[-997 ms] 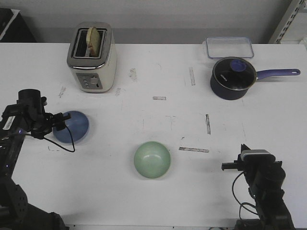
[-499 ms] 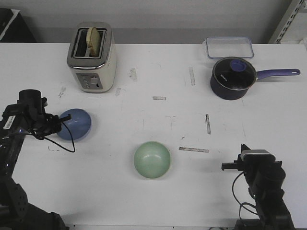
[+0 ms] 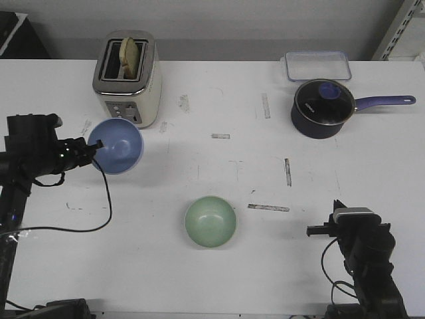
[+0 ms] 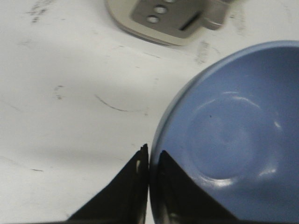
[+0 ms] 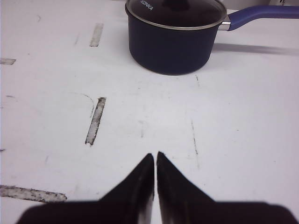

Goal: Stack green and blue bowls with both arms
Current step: 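Lift the blue bowl and carry it over the green bowl, then lower the blue bowl into the green bowl and open the left gripper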

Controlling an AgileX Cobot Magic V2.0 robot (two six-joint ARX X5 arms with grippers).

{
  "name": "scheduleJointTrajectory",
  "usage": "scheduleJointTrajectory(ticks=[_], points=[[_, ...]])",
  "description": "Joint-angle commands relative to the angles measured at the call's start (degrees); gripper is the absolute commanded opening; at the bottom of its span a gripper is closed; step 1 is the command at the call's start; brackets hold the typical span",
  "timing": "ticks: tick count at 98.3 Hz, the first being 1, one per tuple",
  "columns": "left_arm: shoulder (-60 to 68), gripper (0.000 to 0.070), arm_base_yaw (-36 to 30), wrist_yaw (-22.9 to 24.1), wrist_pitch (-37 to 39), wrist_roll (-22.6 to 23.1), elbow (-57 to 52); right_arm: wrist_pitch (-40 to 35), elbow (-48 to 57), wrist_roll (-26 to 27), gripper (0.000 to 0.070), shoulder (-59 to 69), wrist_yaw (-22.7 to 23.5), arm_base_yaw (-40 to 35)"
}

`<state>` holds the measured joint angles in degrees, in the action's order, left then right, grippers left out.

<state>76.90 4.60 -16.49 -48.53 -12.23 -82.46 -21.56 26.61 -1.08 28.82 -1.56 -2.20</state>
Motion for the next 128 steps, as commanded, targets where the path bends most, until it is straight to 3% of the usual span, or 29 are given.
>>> scheduleJointTrajectory(ticks=[1, 21, 22, 27, 28, 29, 56, 109, 116, 128], points=[[-0.26, 0.0000, -3.69, -0.48, -0.70, -1.09, -0.87, 0.50, 0.37, -0.07, 0.0000, 0.15, 0.02, -0.09], [-1.53, 0.0000, -19.23, -0.42, -3.32, -1.18, -0.87, 0.52, 0.37, -0.04, 0.0000, 0.15, 0.02, -0.09], [-0.61, 0.0000, -26.73, 0.55, -3.17, -1.18, -0.87, 0.52, 0.37, -0.04, 0.0000, 0.15, 0.02, -0.09], [0.13, 0.0000, -29.44, 1.53, -3.30, -1.14, -0.87, 0.52, 0.37, -0.02, 0.0000, 0.15, 0.04, -0.09], [2.40, 0.0000, -34.56, 4.37, -4.24, -0.59, -0.83, 0.50, 0.37, -0.02, 0.0000, 0.15, 0.04, -0.09], [2.67, 0.0000, -34.93, 4.55, -4.33, -0.57, -0.83, 0.50, 0.37, -0.02, 0.0000, 0.15, 0.04, -0.09], [10.54, 0.0000, -40.65, 4.87, -4.48, -0.04, -0.83, 0.55, 0.37, -0.02, 0.0000, 0.15, 0.04, -0.09], [17.00, 0.0008, -41.81, 4.90, -3.72, 0.20, -0.83, 0.55, 0.37, -0.04, 0.0000, 0.13, 0.04, -0.09], [17.00, 0.0083, -41.81, 4.90, -3.74, 0.17, -0.83, 0.55, 0.37, -0.04, 0.0000, 0.13, 0.04, -0.09], [16.98, 0.0366, -41.81, 4.87, -3.78, 0.15, -0.83, 0.55, 0.37, -0.04, 0.0000, 0.13, 0.04, -0.09]])
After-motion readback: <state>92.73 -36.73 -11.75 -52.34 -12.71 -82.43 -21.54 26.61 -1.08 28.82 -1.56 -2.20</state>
